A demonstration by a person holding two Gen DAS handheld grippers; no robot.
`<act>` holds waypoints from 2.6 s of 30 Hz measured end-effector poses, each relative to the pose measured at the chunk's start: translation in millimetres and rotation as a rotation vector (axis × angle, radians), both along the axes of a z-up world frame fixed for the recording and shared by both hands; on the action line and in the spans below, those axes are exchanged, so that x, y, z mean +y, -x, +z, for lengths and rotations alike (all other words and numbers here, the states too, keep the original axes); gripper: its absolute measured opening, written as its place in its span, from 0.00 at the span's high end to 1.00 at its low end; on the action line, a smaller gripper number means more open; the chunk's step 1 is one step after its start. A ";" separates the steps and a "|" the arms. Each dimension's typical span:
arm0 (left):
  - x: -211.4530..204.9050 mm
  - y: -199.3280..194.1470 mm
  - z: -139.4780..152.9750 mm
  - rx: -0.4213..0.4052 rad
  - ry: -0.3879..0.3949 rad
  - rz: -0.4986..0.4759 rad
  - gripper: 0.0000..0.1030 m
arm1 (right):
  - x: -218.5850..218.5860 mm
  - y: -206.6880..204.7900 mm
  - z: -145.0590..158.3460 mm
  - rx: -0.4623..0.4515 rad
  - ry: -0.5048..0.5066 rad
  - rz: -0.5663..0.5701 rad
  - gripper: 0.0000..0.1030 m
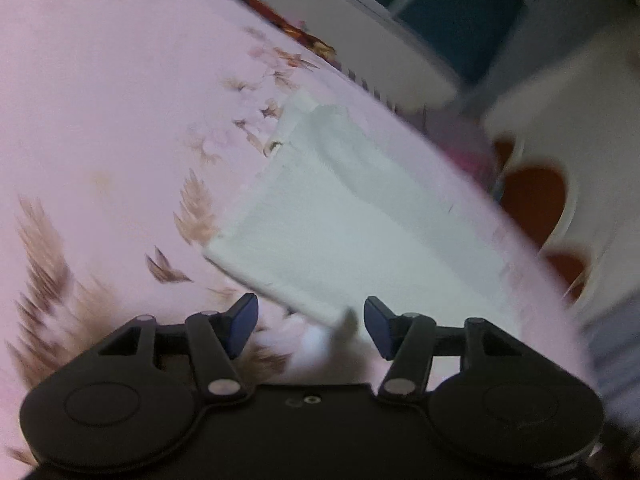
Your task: Fold small clothes
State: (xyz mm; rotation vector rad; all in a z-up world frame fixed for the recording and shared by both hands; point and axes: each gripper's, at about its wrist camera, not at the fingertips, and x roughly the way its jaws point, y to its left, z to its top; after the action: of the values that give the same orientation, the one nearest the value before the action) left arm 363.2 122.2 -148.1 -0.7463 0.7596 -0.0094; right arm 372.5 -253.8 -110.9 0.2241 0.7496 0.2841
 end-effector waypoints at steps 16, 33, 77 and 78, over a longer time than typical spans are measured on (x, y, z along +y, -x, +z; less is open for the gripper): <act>17.9 -58.4 -41.5 -0.077 0.273 0.188 0.87 | 99.0 -115.0 -18.1 0.051 -0.051 0.100 1.00; 9.8 -52.5 -22.4 -0.076 0.147 0.240 0.76 | 111.4 -136.7 -37.6 0.126 -0.076 0.131 1.00; -120.0 -115.1 46.2 0.021 -0.322 -0.250 0.67 | -59.0 -149.8 -32.0 0.174 -0.453 0.138 0.53; -119.3 -116.5 42.1 0.030 -0.315 -0.257 0.68 | -55.1 -152.8 -34.8 0.189 -0.439 0.137 0.53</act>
State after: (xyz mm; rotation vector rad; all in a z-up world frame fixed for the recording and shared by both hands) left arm 479.8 2.8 -105.9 -0.3475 0.8576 -0.1085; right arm 525.2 -308.9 -145.7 0.6223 0.8857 0.5639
